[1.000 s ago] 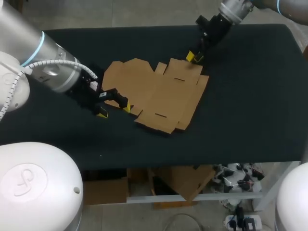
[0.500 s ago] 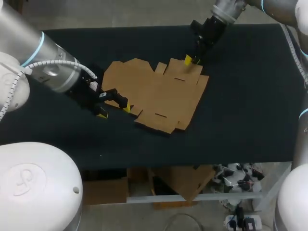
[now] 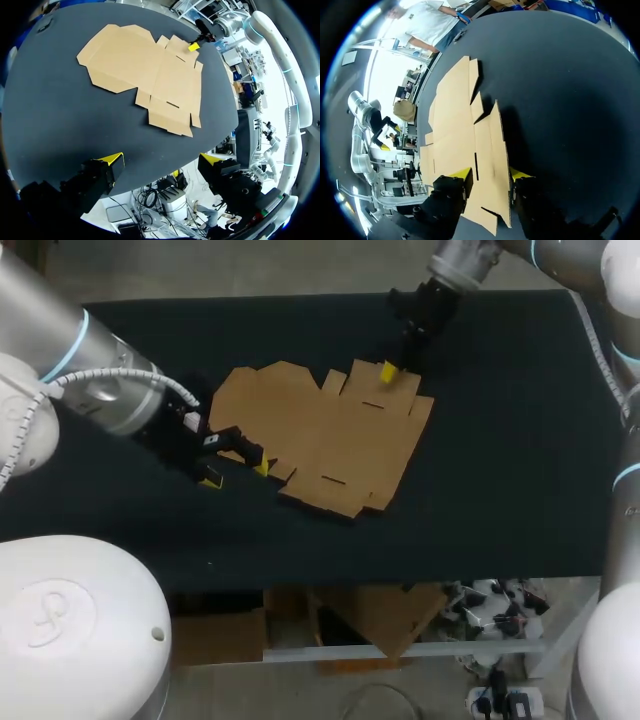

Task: Assemble the packaging by folding the flat box into shape, placing the metal phone stand inside, and closing the box properly

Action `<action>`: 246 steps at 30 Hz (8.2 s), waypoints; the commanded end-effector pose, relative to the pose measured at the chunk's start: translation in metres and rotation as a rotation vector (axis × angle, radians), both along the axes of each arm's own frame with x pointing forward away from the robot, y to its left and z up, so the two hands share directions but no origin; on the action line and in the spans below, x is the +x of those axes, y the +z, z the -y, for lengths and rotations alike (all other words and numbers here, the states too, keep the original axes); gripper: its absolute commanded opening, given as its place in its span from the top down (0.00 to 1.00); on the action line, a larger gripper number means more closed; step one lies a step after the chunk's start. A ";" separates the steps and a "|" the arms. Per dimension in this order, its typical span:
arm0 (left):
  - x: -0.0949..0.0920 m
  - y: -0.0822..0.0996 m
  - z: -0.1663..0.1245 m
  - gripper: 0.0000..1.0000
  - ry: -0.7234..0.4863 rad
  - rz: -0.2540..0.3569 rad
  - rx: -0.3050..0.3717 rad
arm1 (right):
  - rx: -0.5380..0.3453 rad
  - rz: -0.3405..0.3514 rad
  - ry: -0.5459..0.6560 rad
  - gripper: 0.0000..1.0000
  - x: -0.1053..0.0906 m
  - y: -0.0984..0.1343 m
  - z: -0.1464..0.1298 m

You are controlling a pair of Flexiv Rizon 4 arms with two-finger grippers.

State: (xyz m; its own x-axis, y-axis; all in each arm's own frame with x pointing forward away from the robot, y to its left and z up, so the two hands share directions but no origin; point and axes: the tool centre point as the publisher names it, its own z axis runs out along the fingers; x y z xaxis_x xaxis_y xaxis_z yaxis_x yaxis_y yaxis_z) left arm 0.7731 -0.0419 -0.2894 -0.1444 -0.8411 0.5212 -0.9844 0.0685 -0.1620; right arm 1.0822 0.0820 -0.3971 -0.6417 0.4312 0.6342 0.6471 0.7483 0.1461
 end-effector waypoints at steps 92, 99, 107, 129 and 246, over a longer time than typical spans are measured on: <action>-0.007 -0.001 0.004 0.00 -0.023 0.011 -0.006 | -0.025 -0.134 -0.218 0.00 -0.006 0.025 0.048; -0.007 -0.003 0.004 0.00 -0.024 0.009 -0.008 | -0.023 -0.132 -0.211 0.00 -0.013 0.021 0.049; -0.007 -0.003 0.004 0.00 -0.027 0.007 -0.009 | -0.023 -0.141 -0.197 0.00 -0.018 0.014 0.044; -0.006 -0.004 0.005 0.00 -0.029 0.001 -0.008 | -0.028 -0.175 -0.159 0.70 -0.023 0.002 0.031; -0.017 -0.012 0.001 0.00 -0.125 0.024 -0.048 | 0.117 -0.252 -0.538 0.00 -0.109 0.024 0.070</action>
State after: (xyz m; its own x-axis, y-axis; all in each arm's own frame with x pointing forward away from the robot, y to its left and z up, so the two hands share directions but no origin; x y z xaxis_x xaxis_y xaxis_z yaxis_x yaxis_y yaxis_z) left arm 0.7539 -0.0415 -0.3006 -0.2599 -0.7886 0.5572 -0.9642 0.1803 -0.1945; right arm 0.9617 0.0122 -0.3756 -0.1788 0.5737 0.7993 0.9683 0.2468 0.0394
